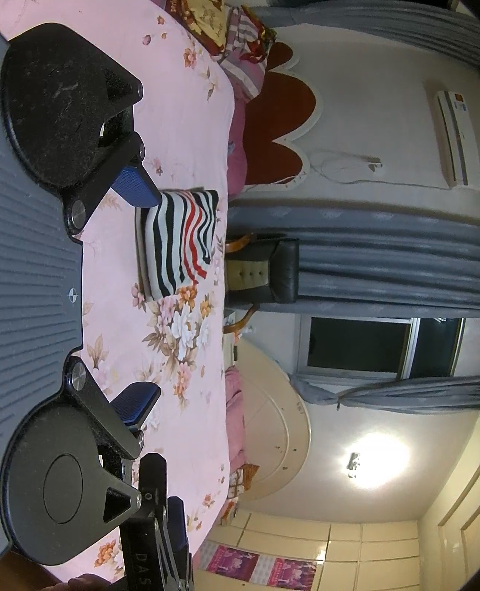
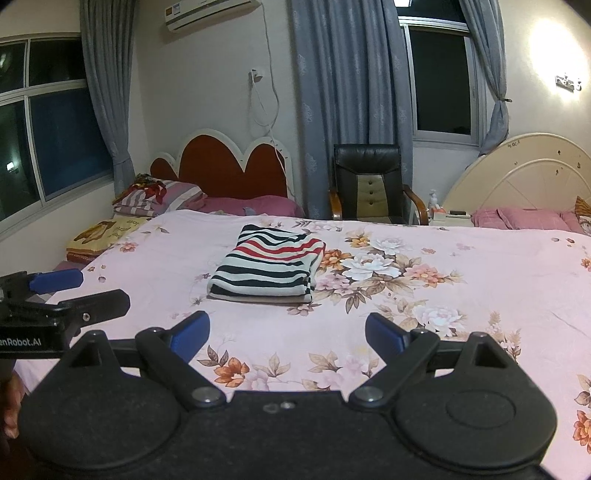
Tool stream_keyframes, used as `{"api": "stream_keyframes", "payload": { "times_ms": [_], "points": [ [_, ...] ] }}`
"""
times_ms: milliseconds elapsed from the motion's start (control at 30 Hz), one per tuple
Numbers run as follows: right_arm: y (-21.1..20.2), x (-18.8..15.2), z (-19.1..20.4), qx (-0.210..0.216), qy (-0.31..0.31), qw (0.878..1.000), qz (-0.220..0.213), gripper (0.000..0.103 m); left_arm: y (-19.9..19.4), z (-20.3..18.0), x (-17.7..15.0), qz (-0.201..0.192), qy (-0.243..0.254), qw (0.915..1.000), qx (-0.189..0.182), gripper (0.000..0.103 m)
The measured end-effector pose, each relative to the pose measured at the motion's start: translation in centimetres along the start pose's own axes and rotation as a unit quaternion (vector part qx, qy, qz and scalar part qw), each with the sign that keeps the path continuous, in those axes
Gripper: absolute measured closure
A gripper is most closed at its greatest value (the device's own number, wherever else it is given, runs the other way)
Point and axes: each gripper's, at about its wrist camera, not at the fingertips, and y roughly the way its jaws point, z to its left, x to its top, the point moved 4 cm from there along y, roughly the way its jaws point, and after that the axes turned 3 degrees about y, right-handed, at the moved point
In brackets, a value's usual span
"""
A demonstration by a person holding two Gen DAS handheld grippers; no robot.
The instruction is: Fold small clothes
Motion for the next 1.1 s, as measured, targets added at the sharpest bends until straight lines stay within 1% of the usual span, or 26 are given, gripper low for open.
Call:
{"api": "stream_keyframes", "payload": {
  "times_ms": [1100],
  "points": [
    [0.24,-0.07,0.04,-0.001,0.005,1.000,0.002,0.012,0.70,0.12,0.13,0.003,0.003,1.0000,-0.004,0.003]
  ]
}}
